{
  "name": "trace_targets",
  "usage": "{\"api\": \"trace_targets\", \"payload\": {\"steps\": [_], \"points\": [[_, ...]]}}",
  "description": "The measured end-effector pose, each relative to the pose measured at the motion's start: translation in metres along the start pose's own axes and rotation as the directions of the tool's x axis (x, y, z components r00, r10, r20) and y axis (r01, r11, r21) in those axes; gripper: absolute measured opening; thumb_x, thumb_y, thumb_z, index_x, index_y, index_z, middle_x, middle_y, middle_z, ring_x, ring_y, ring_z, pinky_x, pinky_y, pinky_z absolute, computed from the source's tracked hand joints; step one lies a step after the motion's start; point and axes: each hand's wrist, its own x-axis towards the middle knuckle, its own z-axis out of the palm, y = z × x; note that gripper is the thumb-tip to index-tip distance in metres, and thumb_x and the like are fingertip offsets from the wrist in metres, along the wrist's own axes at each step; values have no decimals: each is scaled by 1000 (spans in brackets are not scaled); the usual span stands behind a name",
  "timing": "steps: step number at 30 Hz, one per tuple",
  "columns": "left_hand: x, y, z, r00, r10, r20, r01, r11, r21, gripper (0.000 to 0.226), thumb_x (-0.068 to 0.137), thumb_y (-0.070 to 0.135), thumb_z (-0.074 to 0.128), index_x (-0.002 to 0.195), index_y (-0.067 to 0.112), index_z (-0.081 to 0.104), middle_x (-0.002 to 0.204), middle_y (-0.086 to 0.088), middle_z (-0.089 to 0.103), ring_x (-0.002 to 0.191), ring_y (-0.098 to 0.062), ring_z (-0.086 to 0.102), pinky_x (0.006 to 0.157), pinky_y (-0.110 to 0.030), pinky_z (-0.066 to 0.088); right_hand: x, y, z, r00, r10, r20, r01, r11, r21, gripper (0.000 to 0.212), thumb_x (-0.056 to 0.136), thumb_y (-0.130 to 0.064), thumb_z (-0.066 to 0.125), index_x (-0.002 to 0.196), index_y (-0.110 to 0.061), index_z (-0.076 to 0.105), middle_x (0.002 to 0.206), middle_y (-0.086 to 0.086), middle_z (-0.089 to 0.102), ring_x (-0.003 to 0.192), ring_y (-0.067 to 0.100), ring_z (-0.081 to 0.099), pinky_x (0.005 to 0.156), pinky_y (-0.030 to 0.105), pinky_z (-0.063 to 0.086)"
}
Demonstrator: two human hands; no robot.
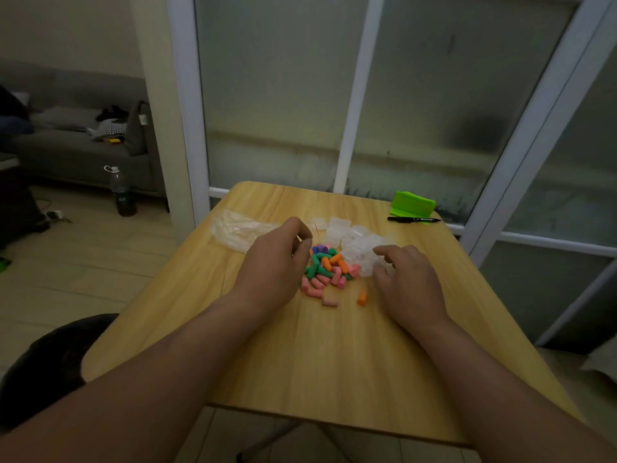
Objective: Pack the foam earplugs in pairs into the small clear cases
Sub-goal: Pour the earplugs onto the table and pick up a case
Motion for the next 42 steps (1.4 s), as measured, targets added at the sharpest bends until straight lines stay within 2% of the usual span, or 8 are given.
{"api": "trace_targets", "payload": {"steps": [9,12,14,18,22,26,35,42], "points": [[0,-1,-1,1000,-17,-1,17,1000,-2,3,105,27,60,106,26,63,78,11,65,70,-3,61,63,-29,53,3,-3,-4,993,6,-117,-3,1000,29,29,98,-23,64,127,-24,69,114,-4,71,105,21,62,90,45,53],[1,2,-1,999,-49,-8,49,997,-64,5,105,25,61,108,26,64,76,9,65,72,-5,62,63,-26,52,7,-9,-13,987,66,-149,-33,976,216,31,103,-21,61,132,-23,70,116,-7,71,100,9,63,84,26,51],[2,7,-1,997,-77,-2,76,989,-126,8,104,24,62,111,26,64,76,7,65,74,-4,62,62,-24,52,8,-20,-23,986,140,-86,-95,912,398,28,104,-21,62,130,-25,71,113,-13,71,96,1,65,83,19,51],[-1,26,-1,981,-120,154,160,945,-285,31,102,29,68,131,26,58,96,8,67,74,1,67,55,-15,52,6,-45,-30,977,193,89,-204,728,654,18,102,-21,67,117,-28,74,101,-7,78,90,9,76,84,43,63],[-5,36,-2,961,-72,266,137,963,-231,52,97,40,72,144,29,52,114,9,68,89,-7,71,71,-32,65,-4,-67,-32,978,130,161,-206,660,722,10,100,-24,72,108,-28,77,97,-6,79,86,15,76,77,41,66],[-13,34,-9,960,-56,276,128,960,-250,25,102,32,67,126,24,64,101,6,74,82,-3,74,70,-35,65,-19,-79,-36,973,80,215,-217,620,754,8,103,-28,69,102,-27,76,89,-4,79,79,15,76,56,19,52],[-35,38,-11,961,31,273,51,956,-289,44,98,26,73,140,38,62,117,11,61,95,4,64,75,-10,54,-27,-66,-44,845,85,527,-528,281,801,21,104,-24,64,114,-6,69,100,13,79,87,22,75,76,35,57],[-23,35,-11,933,-28,358,194,878,-438,30,101,29,70,130,36,68,106,-7,67,89,-16,74,72,-32,65,-18,-66,-40,845,70,530,-528,265,807,24,99,-20,71,119,-8,68,111,18,79,100,30,78,82,39,57]]}}
